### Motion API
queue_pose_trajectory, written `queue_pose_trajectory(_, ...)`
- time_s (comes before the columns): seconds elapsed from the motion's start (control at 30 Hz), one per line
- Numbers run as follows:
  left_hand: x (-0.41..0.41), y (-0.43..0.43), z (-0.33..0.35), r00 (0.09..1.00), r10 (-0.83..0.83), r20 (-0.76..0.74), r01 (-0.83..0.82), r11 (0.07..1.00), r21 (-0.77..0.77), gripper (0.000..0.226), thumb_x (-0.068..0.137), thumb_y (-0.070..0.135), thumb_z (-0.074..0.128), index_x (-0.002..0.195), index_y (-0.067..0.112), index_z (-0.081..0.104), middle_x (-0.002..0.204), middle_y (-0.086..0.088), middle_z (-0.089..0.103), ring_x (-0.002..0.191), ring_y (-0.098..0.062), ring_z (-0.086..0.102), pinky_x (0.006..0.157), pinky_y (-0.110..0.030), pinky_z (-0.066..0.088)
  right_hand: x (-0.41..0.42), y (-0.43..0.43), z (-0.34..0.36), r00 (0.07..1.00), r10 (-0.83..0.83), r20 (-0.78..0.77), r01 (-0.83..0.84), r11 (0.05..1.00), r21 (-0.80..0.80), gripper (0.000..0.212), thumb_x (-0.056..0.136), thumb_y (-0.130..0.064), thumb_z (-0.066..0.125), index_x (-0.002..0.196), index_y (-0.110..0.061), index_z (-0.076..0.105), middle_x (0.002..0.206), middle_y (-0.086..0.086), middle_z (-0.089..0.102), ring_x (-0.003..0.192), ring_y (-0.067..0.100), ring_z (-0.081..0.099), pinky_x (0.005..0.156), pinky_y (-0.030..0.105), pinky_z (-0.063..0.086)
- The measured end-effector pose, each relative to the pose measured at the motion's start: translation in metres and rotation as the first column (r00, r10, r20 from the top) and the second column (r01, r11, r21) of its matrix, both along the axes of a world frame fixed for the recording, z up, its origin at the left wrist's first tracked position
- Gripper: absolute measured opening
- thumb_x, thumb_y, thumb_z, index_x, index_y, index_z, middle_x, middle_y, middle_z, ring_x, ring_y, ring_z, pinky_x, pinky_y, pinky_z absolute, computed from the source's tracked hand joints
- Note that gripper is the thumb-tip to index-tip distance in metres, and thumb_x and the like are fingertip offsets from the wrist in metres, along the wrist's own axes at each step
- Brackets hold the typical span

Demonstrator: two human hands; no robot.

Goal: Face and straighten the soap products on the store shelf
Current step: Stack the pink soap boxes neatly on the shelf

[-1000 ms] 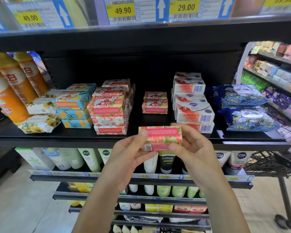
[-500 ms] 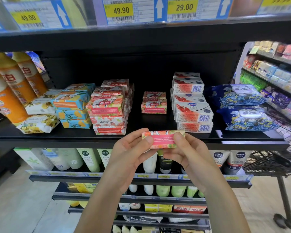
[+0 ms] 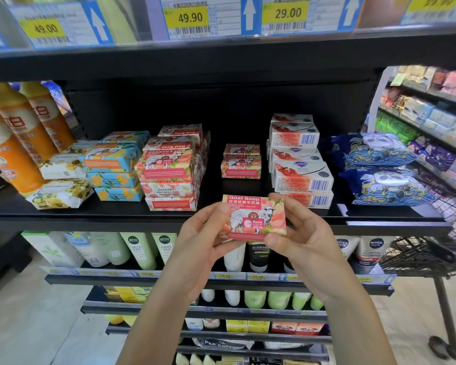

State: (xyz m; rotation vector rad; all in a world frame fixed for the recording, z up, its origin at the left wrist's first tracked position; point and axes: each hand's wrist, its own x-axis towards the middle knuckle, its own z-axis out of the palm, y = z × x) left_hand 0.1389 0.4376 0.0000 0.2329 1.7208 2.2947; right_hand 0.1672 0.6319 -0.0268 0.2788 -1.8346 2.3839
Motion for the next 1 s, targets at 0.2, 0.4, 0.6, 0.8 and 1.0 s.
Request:
queue_pose_trajectory(0.2,0.000,0.001,0.000,1.000,-0.012,-0.022,0.011,0.999,-0.048,0.035,0.097,0.027,0.060,0.124,0.005,0.068,0.115,-0.014,0.076,0.109,-0.027,0.073,0.098,-0.038,0.058,0.000,0.002,0.003,0.999,-0.010,-0.053,0.012,0.999,0.043,0.075,0.075,0.005,0.077,0.143,-0.016,0.052,0.136,0.002,0.064,0.121,0.026,0.066,0.095,0.037,0.057)
queue_pose_trajectory(0.4,-0.001,-0.001,0.000,0.998,0.002,-0.066,-0.003,1.000,-0.012,0.038,0.096,0.021,0.060,0.128,0.002,0.065,0.119,-0.014,0.074,0.113,-0.029,0.071,0.098,-0.039,0.057,0.004,0.004,0.013,0.986,-0.107,-0.131,0.150,0.910,0.387,0.081,0.082,-0.001,0.082,0.147,-0.035,0.047,0.139,-0.012,0.060,0.132,0.012,0.056,0.109,0.038,0.048)
queue_pose_trajectory(0.6,-0.005,0.001,0.002,0.997,-0.012,-0.075,0.013,1.000,0.009,0.040,0.095,0.018,0.062,0.132,0.001,0.062,0.120,-0.016,0.074,0.115,-0.031,0.070,0.100,-0.042,0.056,0.000,-0.005,0.032,0.900,-0.105,-0.422,0.416,0.489,0.767,0.088,0.077,-0.036,0.087,0.152,-0.033,0.041,0.145,-0.019,0.040,0.138,-0.002,0.033,0.117,0.020,0.029)
queue_pose_trajectory(0.8,-0.010,0.007,0.008,0.987,-0.060,-0.150,0.052,0.997,-0.059,0.042,0.094,0.025,0.063,0.132,0.008,0.063,0.119,-0.009,0.075,0.114,-0.025,0.071,0.100,-0.037,0.056,-0.009,0.005,0.058,0.905,-0.048,-0.423,0.410,0.364,0.836,0.079,0.076,-0.056,0.071,0.145,-0.020,0.055,0.132,-0.012,0.052,0.120,0.010,0.049,0.098,0.039,0.052)
queue_pose_trajectory(1.0,-0.027,0.004,0.004,0.887,-0.124,-0.445,-0.133,0.854,-0.502,0.056,0.082,0.049,0.074,0.135,0.040,0.060,0.132,0.026,0.064,0.126,0.007,0.055,0.109,-0.021,0.043,-0.025,0.030,0.092,0.922,-0.105,-0.373,0.383,0.383,0.840,0.079,0.075,-0.041,0.087,0.145,-0.023,0.055,0.124,-0.012,0.055,0.108,0.004,0.055,0.092,0.014,0.043)
